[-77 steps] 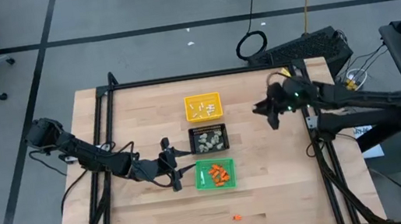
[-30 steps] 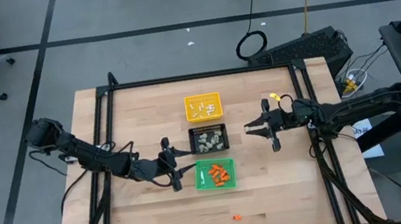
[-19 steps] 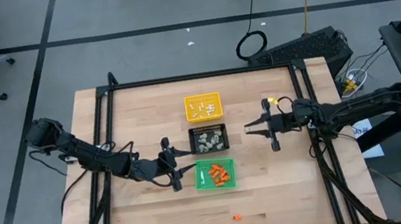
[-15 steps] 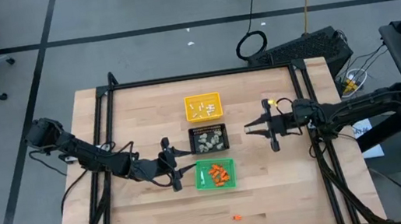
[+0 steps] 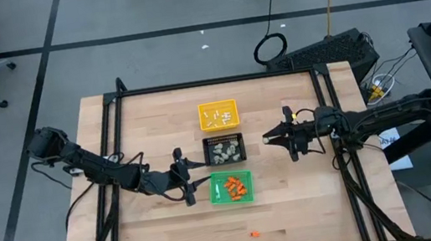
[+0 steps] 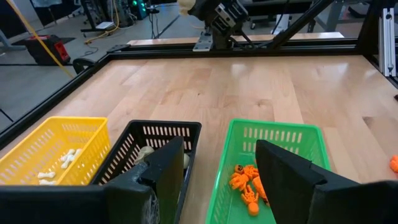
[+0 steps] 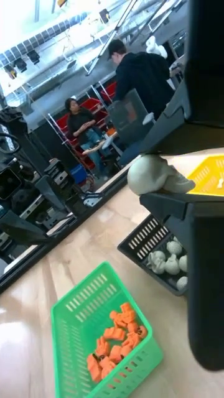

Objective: Sort Halloween decoration
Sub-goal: Put the gray skull toy into the black basket

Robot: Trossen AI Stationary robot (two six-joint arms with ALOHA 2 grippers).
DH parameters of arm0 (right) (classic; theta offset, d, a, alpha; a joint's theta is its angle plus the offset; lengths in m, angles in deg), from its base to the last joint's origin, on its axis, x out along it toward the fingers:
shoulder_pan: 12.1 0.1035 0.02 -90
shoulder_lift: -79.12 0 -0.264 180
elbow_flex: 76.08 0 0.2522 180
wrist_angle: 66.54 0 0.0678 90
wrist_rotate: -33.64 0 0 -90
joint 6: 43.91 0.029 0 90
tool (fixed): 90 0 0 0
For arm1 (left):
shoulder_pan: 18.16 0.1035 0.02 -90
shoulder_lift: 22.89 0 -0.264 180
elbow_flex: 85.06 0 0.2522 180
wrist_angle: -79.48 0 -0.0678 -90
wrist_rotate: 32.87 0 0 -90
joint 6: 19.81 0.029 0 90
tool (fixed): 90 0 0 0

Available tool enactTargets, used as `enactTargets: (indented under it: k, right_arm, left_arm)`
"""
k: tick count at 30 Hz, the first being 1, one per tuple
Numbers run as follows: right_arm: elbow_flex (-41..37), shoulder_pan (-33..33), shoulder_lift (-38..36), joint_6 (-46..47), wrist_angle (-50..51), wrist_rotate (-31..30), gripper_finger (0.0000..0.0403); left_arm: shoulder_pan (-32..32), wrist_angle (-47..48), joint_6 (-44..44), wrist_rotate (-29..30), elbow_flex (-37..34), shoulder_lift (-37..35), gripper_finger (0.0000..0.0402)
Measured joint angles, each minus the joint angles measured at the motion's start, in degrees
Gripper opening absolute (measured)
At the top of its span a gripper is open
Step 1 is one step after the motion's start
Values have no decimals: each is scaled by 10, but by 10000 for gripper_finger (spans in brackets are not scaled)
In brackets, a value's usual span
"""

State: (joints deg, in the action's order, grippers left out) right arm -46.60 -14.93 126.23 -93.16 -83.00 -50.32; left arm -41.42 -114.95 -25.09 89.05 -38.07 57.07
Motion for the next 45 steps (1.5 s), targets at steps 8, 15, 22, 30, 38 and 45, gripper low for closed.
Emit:
enactTargets:
  k: [8, 15, 22, 30, 38, 45]
  right_arm:
    - [0, 0, 0, 5, 0, 0, 59]
    - [0, 0, 0, 32, 0, 0, 59]
    - [0, 0, 0, 178, 0, 1, 59]
    - [0, 22, 0, 373, -2, -1, 59]
    - [32, 69, 28, 554, 19, -101, 59]
    - [155, 97, 131, 622, 157, -183, 59]
  left_arm:
    - [0, 0, 0, 0, 0, 0, 200]
    - [0, 0, 0, 0, 0, 0, 200]
    - [0, 0, 0, 0, 0, 0, 200]
    - [0, 0, 0, 0, 0, 0, 200]
    - [0, 0, 0, 0, 0, 0, 200]
    - [0, 0, 0, 0, 0, 0, 200]
